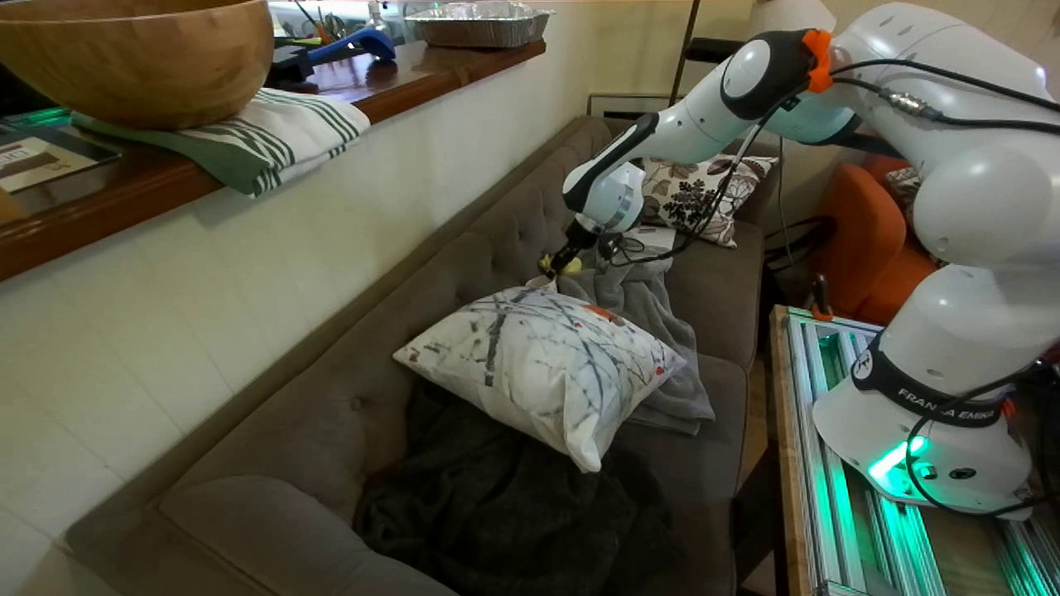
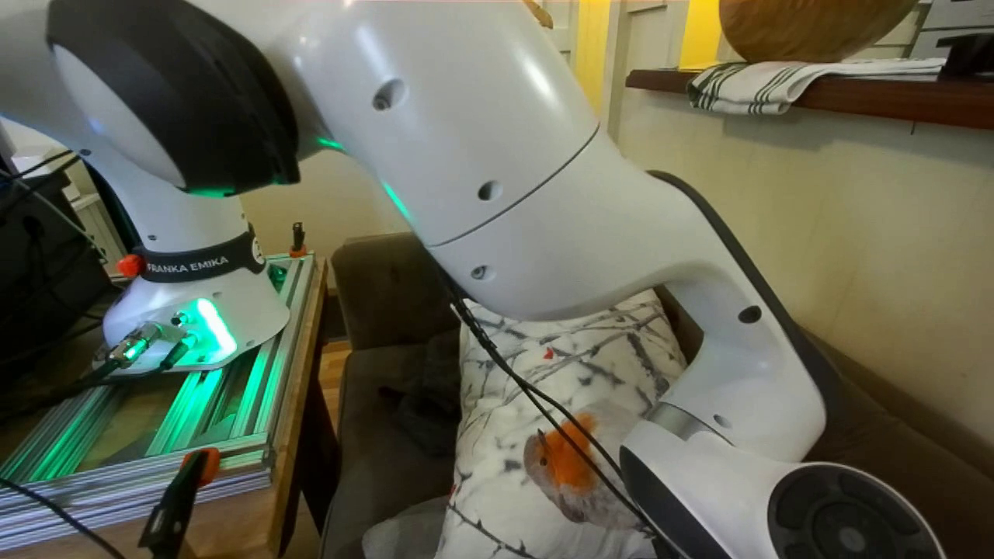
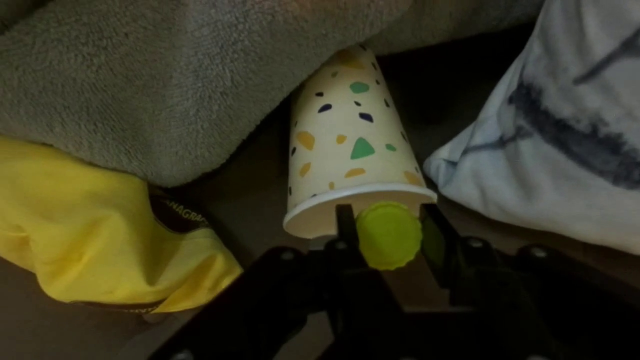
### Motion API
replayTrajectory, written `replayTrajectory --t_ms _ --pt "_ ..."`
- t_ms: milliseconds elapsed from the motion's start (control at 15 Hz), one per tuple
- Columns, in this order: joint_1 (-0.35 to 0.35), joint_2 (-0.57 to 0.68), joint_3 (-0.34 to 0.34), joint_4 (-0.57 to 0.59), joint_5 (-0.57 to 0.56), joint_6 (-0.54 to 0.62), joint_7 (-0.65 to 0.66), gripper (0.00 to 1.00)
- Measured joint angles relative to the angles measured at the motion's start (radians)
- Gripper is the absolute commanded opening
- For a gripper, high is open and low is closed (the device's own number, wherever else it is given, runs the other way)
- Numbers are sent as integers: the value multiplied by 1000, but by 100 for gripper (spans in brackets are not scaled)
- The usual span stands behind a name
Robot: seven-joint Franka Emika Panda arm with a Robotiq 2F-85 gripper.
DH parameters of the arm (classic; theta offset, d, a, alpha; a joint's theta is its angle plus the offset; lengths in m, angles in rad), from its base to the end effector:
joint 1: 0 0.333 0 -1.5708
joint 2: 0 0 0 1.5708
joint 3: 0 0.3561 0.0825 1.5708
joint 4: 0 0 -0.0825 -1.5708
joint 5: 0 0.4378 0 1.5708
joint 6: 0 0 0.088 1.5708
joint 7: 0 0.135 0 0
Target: Put the yellow item into the coffee cup
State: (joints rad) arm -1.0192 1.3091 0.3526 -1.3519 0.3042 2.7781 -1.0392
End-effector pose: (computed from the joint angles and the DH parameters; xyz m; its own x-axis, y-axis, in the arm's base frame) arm 0.5639 -0.5141 -0.0946 0.8920 -0.2167 0.3968 -0.1374 -0.9661 -0.2186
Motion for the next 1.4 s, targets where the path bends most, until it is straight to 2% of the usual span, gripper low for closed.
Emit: replayTrajectory --t_ms 267,333,800,1067,1200,1400 --pt "49 0 -44 3 0 10 62 96" --pt "53 -2 -44 3 0 12 62 99" --pt "57 -44 -65 -7 -1 15 76 100" --pt "90 -95 -149 -45 -27 -186 90 100" --pt "90 -120 -155 -60 -42 -277 68 100" --pt "90 -136 -150 -60 -42 -324 38 100"
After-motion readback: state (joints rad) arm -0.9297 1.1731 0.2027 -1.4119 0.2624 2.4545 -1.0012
